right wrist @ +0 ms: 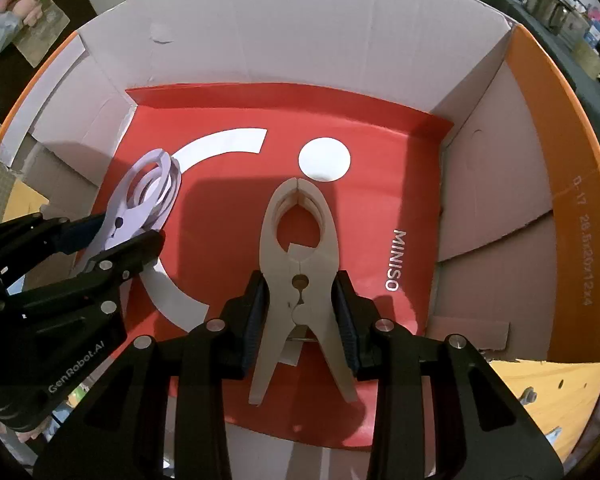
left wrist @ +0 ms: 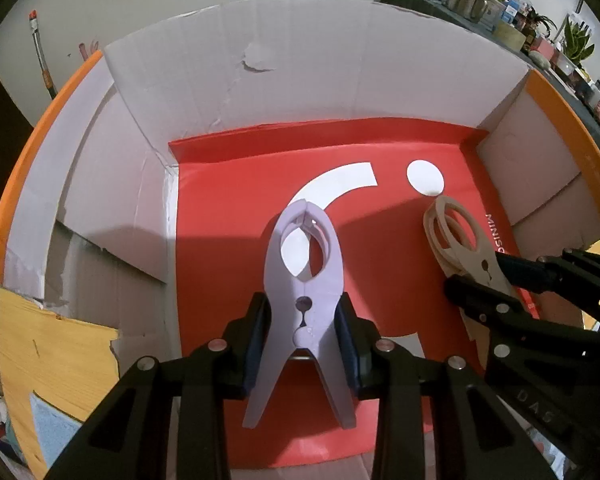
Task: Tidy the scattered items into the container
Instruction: 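Lower both clips onto the red box floor and open both tools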
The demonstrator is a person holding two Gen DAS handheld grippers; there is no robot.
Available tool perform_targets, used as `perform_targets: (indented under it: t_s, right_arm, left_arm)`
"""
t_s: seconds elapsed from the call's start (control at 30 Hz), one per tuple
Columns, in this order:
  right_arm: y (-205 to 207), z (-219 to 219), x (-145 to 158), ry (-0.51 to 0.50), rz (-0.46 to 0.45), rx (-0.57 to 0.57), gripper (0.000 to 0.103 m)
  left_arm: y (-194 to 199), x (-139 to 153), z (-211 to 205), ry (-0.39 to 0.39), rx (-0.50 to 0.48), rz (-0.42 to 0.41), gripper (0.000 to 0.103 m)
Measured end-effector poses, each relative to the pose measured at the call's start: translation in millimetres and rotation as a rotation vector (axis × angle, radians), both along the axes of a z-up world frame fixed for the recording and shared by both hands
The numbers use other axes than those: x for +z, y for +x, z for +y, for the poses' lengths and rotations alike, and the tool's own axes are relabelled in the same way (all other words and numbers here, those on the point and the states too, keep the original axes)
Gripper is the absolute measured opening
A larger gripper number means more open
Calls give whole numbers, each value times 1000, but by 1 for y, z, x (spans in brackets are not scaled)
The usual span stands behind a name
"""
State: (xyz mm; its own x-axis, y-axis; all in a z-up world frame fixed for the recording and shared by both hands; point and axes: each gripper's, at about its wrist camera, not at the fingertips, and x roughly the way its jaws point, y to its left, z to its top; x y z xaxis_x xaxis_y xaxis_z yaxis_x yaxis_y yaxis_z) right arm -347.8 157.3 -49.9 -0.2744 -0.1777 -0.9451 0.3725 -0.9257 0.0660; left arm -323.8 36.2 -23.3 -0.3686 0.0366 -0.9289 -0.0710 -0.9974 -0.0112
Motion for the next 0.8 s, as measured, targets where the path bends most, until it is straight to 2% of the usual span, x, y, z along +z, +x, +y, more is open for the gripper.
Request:
perform_targets:
  t_s: [0.67, 0.73, 0.8]
  right_arm:
    - [11, 14, 6, 12, 9, -16, 33]
    - [12, 15, 7, 21, 14, -17, 35]
    - [13, 17, 8, 32, 18, -18, 46]
  left_arm:
    - [-11, -3, -1, 5, 3, 4, 36]
    - [-11, -3, -3, 6, 6, 5, 37]
    - [-10, -4, -5, 8, 9, 5, 37]
